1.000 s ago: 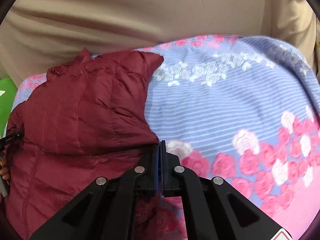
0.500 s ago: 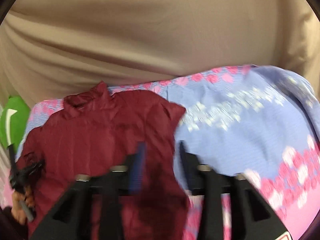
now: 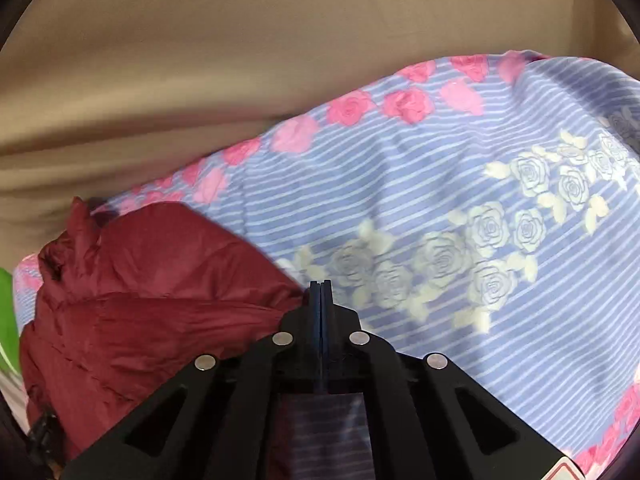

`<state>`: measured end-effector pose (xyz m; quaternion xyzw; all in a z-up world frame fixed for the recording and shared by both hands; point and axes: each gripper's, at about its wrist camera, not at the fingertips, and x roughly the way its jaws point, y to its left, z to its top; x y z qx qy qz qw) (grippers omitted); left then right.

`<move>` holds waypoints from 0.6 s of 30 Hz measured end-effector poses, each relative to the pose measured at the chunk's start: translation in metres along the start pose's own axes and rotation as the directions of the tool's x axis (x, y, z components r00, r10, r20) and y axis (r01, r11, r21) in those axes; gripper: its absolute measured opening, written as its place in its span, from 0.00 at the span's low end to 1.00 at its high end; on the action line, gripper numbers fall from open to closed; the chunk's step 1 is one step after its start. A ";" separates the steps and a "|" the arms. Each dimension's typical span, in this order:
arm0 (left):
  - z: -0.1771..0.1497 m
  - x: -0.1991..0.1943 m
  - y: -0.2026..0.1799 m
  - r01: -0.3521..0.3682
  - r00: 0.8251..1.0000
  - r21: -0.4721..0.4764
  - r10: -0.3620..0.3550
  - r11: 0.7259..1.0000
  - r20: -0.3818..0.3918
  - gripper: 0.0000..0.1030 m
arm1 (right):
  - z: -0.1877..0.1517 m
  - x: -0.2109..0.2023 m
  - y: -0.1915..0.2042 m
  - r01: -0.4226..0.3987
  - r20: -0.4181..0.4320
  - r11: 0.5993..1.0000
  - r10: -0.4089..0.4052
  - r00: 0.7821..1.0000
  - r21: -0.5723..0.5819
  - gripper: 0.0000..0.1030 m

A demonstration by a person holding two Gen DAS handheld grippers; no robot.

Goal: Fold large clothes

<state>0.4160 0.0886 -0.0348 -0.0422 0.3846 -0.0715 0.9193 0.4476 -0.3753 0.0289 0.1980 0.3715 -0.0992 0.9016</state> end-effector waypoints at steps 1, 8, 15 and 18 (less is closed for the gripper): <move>0.001 0.000 0.000 0.005 1.000 -0.004 -0.005 1.000 0.000 0.05 | -0.001 -0.011 -0.003 -0.038 0.027 0.999 0.037 0.999 0.016 0.01; 0.001 0.001 0.003 0.010 1.000 -0.003 -0.010 1.000 0.001 0.05 | -0.067 -0.095 0.000 -0.197 0.044 0.975 0.203 0.978 -0.106 0.61; 0.002 0.002 -0.002 0.004 1.000 0.014 -0.004 1.000 -0.003 0.08 | -0.106 -0.075 0.003 -0.118 -0.062 0.977 0.108 0.992 -0.177 0.05; 0.000 0.003 -0.005 0.001 1.000 0.034 -0.001 0.999 -0.007 0.11 | -0.116 -0.058 -0.004 -0.054 -0.073 0.974 0.039 0.997 -0.219 0.03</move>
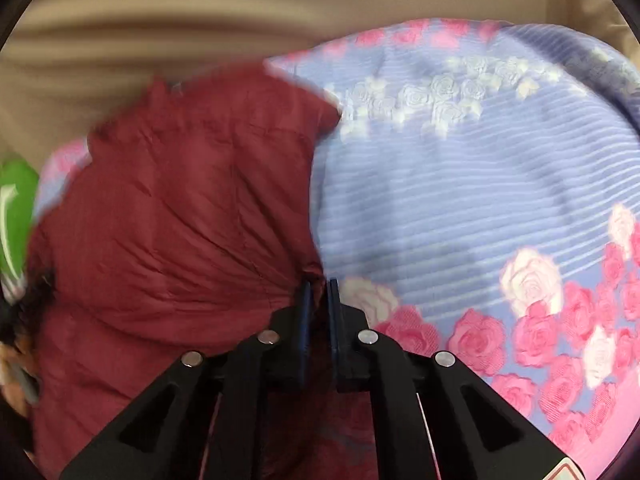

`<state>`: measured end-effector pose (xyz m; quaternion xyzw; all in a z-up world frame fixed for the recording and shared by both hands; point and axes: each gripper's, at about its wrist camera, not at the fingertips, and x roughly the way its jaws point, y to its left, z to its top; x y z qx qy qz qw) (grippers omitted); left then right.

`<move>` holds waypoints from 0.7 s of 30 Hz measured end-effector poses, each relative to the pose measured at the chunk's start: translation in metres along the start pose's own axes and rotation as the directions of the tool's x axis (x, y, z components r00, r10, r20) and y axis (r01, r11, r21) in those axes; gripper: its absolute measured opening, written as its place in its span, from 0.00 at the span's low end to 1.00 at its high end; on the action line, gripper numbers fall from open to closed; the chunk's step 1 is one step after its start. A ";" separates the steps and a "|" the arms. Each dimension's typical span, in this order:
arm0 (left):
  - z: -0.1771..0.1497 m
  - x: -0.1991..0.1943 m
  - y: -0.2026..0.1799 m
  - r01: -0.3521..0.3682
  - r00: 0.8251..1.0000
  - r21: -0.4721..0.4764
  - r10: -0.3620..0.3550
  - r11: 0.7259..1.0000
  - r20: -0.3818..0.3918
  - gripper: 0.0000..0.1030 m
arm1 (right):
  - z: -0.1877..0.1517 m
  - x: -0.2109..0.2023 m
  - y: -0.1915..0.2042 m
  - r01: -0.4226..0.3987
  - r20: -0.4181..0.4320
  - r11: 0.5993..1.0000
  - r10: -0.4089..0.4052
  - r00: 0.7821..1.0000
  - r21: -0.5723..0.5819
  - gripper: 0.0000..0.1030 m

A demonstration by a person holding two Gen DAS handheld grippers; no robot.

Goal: Fold large clothes

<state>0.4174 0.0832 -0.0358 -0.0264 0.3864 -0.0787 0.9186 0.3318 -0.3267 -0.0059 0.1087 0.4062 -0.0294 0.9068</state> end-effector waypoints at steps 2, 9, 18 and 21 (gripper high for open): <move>0.001 0.002 -0.001 -0.007 1.000 0.006 0.007 1.000 0.000 0.11 | 0.002 -0.010 0.012 0.088 0.016 0.995 -0.087 0.996 -0.041 0.05; 0.002 0.002 0.001 -0.001 1.000 0.000 0.001 1.000 0.000 0.11 | 0.024 -0.033 0.081 0.046 0.129 0.992 -0.031 0.991 -0.120 0.07; 0.000 -0.012 0.029 0.096 0.995 -0.118 -0.095 0.988 0.019 0.18 | 0.006 -0.005 0.087 0.079 0.032 0.991 -0.076 0.997 -0.104 0.07; -0.011 -0.046 0.069 0.121 0.992 -0.225 -0.111 0.967 0.053 0.38 | -0.001 -0.023 0.094 0.072 0.042 0.988 -0.067 0.997 -0.137 0.14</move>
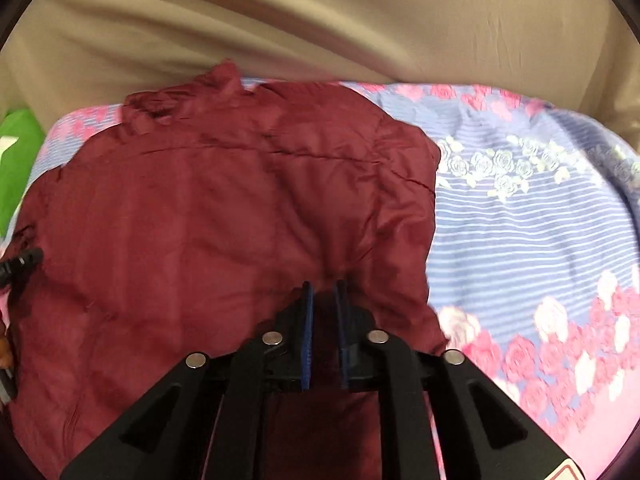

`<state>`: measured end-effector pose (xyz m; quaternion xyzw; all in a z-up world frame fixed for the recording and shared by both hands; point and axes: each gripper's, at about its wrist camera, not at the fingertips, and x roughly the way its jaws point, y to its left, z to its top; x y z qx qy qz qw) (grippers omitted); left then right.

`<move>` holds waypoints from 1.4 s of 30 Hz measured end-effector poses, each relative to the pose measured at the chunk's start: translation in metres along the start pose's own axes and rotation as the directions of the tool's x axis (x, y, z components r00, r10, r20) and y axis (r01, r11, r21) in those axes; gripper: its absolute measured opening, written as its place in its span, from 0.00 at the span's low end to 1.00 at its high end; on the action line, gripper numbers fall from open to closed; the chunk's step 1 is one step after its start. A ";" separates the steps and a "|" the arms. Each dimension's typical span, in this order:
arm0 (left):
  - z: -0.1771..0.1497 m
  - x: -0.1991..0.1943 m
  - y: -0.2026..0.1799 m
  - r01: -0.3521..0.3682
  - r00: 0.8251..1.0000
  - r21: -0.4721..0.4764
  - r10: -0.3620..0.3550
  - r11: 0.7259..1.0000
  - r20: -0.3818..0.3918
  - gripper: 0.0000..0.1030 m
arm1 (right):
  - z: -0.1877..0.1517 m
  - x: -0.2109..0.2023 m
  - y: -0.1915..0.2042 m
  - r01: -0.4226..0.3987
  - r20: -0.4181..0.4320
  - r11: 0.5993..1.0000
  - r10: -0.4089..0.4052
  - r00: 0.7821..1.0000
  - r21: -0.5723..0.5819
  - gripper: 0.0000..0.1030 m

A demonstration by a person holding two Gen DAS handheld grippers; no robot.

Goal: Fold large clothes

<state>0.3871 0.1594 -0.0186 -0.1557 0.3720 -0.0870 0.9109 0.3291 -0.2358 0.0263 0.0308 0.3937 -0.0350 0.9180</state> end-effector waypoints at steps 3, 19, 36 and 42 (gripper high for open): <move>-0.003 -0.052 0.056 -0.053 0.996 -0.106 0.060 0.993 0.063 0.55 | -0.018 -0.023 0.013 -0.041 0.011 0.999 0.042 0.999 -0.021 0.26; -0.023 -0.147 0.303 -0.165 0.956 -0.572 0.274 0.803 0.109 0.35 | -0.110 -0.052 0.042 -0.070 -0.017 0.998 0.071 0.997 0.004 0.38; 0.129 -0.248 0.093 -0.043 0.885 -0.130 0.098 0.991 0.456 0.01 | 0.012 -0.039 0.214 -0.425 -0.088 0.881 0.416 0.905 -0.207 0.19; 0.156 -0.286 0.020 -0.012 0.847 0.006 0.007 1.000 0.531 0.01 | 0.044 0.055 0.317 -0.497 -0.186 0.854 0.469 0.864 -0.155 0.14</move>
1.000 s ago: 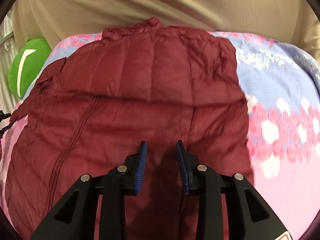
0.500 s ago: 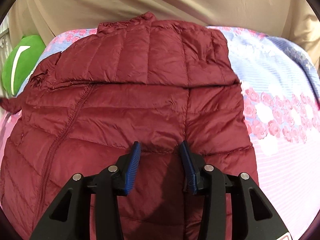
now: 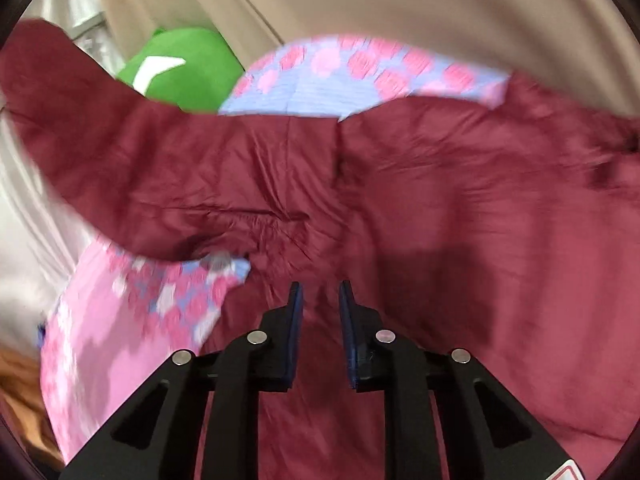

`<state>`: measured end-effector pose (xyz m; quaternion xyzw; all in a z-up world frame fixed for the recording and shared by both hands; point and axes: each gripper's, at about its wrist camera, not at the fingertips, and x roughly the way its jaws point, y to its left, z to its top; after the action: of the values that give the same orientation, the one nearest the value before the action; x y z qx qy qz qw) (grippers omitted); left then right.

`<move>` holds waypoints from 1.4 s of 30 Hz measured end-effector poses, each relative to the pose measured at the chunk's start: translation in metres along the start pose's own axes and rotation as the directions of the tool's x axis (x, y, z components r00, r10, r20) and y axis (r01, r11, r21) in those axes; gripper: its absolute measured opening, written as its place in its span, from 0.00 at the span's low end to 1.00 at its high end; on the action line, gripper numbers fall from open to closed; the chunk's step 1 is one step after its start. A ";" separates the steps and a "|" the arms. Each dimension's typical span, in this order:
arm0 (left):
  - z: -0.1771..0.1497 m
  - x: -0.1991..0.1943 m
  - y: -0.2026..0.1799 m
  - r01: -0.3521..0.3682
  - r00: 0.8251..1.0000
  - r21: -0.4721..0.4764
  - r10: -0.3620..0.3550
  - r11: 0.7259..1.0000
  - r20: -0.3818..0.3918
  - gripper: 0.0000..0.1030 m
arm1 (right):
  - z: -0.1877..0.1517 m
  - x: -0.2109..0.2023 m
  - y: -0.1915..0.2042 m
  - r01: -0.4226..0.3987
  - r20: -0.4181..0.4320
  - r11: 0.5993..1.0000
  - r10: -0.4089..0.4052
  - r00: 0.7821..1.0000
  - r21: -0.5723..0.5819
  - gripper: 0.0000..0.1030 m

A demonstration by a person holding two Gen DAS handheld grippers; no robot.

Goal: Fold large clothes

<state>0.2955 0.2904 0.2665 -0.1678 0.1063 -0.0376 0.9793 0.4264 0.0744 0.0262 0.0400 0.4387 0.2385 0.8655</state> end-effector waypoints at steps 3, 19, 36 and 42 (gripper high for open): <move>0.016 -0.008 -0.027 0.053 0.998 0.037 -0.054 0.998 0.031 0.01 | 0.000 0.043 0.003 -0.055 -0.072 0.997 0.059 0.996 0.054 0.13; -0.047 0.082 -0.241 0.389 0.914 0.188 -0.352 0.902 -0.202 0.01 | -0.109 -0.071 -0.004 -0.031 -0.028 0.998 0.029 0.999 -0.057 0.14; -0.349 0.207 -0.340 0.451 0.661 0.103 -0.255 0.886 -0.706 0.12 | -0.261 -0.246 -0.161 0.179 0.102 0.940 -0.217 0.971 0.289 0.28; -0.299 0.151 -0.256 0.445 0.702 -0.043 -0.378 0.894 -0.603 0.78 | -0.242 -0.289 -0.189 0.227 0.244 0.913 -0.319 0.916 0.340 0.56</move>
<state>0.3672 -0.0627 0.0475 -0.1146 0.3664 -0.3119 0.8691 0.1648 -0.2559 0.0398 0.1457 0.3375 0.0346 0.9293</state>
